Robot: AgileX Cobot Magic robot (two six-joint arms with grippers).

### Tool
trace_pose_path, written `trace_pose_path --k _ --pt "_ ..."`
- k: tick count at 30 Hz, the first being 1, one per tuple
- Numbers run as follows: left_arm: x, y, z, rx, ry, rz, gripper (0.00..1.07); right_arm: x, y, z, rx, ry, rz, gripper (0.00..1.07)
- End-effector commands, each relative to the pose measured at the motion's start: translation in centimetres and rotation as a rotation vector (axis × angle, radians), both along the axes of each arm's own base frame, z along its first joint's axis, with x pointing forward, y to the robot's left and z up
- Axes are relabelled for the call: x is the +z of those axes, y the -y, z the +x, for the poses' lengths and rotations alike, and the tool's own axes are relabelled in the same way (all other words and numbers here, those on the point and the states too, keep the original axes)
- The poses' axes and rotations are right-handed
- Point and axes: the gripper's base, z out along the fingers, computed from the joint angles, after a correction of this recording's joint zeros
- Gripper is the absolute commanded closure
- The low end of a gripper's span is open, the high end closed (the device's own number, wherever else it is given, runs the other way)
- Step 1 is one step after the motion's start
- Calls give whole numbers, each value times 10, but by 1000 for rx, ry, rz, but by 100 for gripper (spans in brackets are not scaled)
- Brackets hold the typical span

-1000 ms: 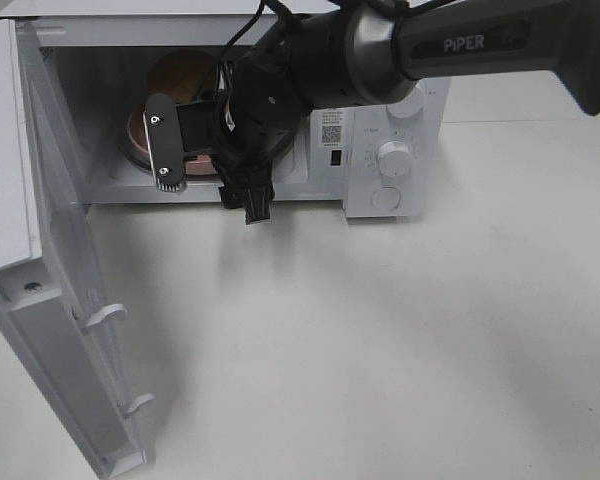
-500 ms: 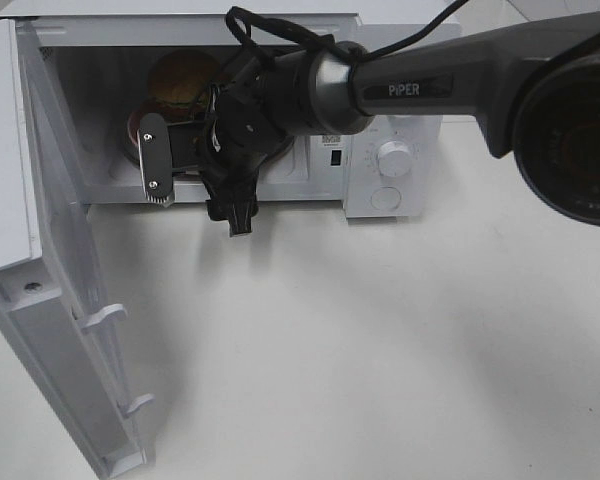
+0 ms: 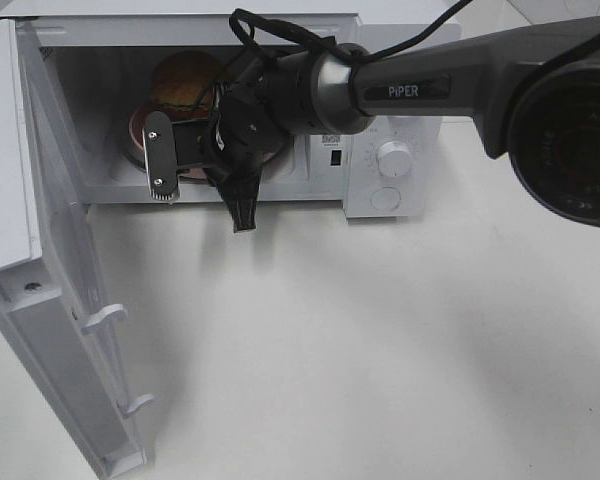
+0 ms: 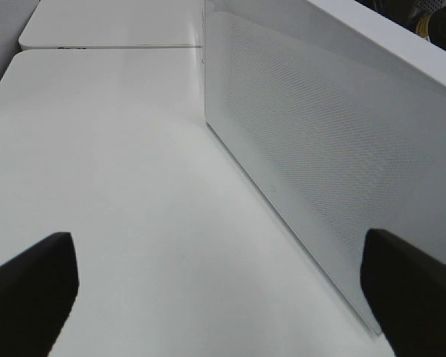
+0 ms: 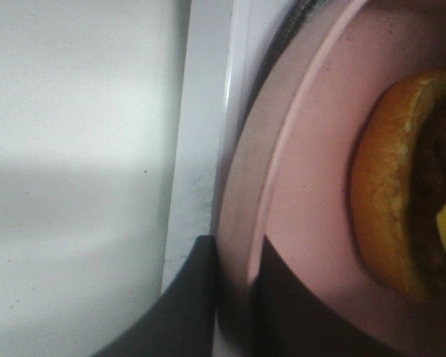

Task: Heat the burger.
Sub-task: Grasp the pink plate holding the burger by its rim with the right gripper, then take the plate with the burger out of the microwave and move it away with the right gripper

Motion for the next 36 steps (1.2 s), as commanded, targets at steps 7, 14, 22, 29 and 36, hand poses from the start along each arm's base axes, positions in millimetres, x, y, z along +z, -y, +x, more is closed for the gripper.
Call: trace_pose_path --k 7,14,22,29,36 --pt "-1 0 -2 6 22 -11 9 0 1 -2 -18 -21 -6 107" --pt "-1 0 -2 6 22 -11 9 10 3 -4 -45 -42 -6 107" --pt "-1 0 -2 6 22 -11 9 24 1 -13 7 -20 -44 107" --pt "-1 0 -2 6 22 -11 9 44 8 -27 64 27 -37 107" --pt "-1 0 -2 6 22 -11 9 60 17 -40 107 66 -7 107"
